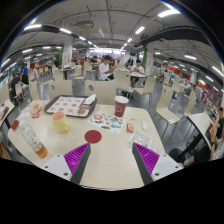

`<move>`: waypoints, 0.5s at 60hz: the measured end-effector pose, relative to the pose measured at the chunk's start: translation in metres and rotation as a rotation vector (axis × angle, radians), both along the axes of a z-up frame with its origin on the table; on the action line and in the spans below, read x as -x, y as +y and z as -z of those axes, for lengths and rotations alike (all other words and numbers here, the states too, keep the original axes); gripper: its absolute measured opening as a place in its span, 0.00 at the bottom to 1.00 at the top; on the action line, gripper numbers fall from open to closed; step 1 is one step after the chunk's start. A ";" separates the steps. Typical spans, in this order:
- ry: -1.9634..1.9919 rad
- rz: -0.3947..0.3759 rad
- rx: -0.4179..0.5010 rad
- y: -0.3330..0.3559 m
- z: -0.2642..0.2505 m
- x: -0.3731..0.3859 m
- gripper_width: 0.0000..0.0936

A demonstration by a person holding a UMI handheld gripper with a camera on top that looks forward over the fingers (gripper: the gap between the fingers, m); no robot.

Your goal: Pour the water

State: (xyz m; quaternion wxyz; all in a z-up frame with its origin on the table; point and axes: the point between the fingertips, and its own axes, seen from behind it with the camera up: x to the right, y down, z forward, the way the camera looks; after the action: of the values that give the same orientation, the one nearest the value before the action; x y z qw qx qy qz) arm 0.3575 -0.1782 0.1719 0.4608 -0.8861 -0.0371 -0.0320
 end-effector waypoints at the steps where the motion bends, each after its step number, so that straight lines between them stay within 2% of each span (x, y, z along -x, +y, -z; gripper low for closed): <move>1: -0.002 0.002 0.003 -0.001 0.001 0.000 0.91; 18: -0.043 0.065 0.066 -0.054 0.035 0.034 0.91; 30: -0.004 0.069 0.099 -0.099 0.067 0.115 0.91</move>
State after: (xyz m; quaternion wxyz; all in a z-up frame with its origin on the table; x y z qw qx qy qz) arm 0.2425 -0.2769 0.1049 0.4148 -0.9086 -0.0088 -0.0476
